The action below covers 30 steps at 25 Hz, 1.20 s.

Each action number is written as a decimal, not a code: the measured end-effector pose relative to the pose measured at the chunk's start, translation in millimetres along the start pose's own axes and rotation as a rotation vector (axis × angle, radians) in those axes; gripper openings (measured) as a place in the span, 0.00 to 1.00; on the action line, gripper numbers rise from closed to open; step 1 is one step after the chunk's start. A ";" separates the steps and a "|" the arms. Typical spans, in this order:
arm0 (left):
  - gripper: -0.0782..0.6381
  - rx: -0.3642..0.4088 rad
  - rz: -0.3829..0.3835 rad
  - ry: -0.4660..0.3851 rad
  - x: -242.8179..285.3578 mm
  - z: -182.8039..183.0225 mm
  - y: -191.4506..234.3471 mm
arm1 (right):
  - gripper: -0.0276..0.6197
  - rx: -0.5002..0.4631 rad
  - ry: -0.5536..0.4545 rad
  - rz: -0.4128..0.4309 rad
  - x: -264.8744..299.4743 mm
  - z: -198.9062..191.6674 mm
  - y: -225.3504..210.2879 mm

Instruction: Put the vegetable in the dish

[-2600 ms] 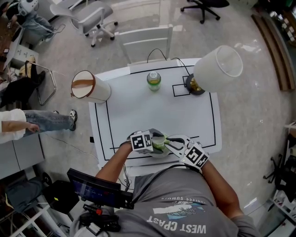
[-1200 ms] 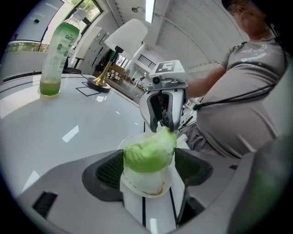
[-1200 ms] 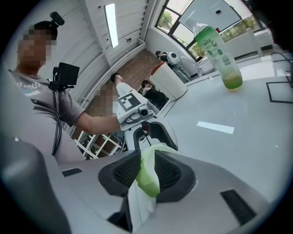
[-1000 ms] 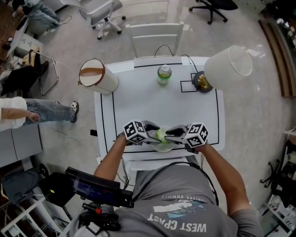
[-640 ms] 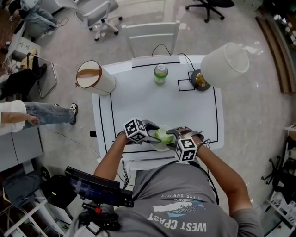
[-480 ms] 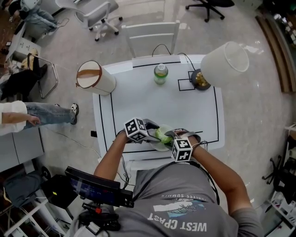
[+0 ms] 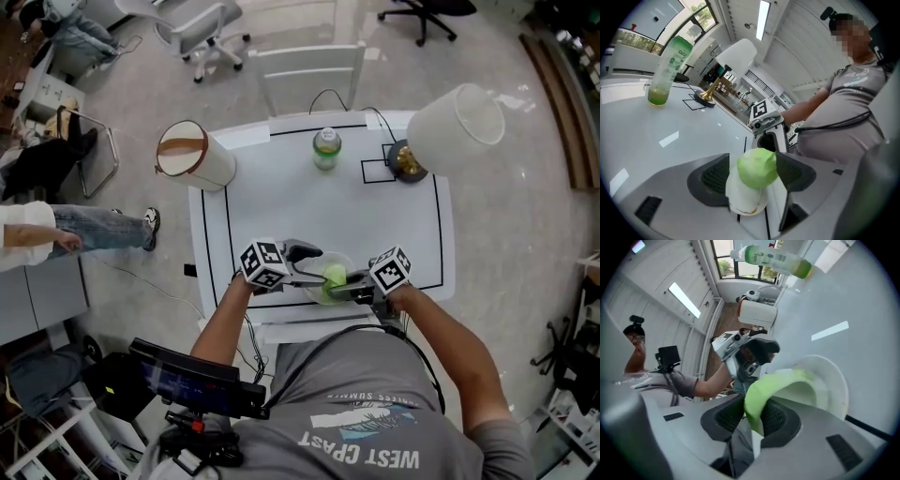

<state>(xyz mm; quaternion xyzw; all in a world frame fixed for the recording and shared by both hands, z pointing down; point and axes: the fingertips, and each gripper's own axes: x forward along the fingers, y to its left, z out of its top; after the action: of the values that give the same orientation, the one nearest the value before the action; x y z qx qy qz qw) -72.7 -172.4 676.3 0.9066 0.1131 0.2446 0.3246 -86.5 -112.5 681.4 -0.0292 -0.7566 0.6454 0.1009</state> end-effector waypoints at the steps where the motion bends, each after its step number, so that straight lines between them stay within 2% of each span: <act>1: 0.55 0.011 0.001 0.016 3.4 -3.1 -1.8 | 0.18 0.005 0.003 -0.023 -0.8 0.1 -5.8; 8: 0.55 0.075 0.032 0.081 19.8 -17.7 -4.9 | 0.18 -0.105 0.073 -0.160 -18.3 -5.0 -9.5; 14: 0.55 0.114 0.049 0.107 26.9 -19.2 -5.5 | 0.19 -0.097 -0.024 -0.171 -39.5 -3.3 -8.4; 16: 0.55 0.121 0.052 0.105 28.1 -18.7 -5.7 | 0.19 -0.121 -0.026 -0.191 -42.2 -5.5 -7.3; 19: 0.55 0.123 0.046 0.123 32.1 -23.4 -6.5 | 0.19 -0.221 0.045 -0.237 -30.3 -13.6 -7.4; 22: 0.55 0.148 0.051 0.185 31.3 -34.9 -6.5 | 0.15 -0.347 0.172 -0.294 -11.4 -25.6 -11.0; 23: 0.55 0.151 0.050 0.193 27.0 -37.0 -7.7 | 0.15 -0.359 0.196 -0.283 -6.0 -28.0 -9.2; 25: 0.55 0.133 0.027 0.168 12.5 -35.2 -15.8 | 0.15 -0.323 0.168 -0.186 4.0 -26.2 5.2; 28: 0.55 0.080 0.003 0.055 -17.8 -18.9 -28.3 | 0.15 -0.207 0.025 0.034 12.1 -11.8 37.8; 30: 0.55 0.054 0.018 -0.026 -35.7 -5.9 -27.9 | 0.15 -0.085 -0.074 0.176 12.1 0.0 50.2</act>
<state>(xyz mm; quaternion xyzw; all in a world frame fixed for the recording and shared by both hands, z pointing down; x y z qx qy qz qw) -107.5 -160.9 649.0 0.9192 0.1072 0.2324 0.2993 -102.7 -102.1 633.5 -0.0760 -0.7811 0.6196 0.0146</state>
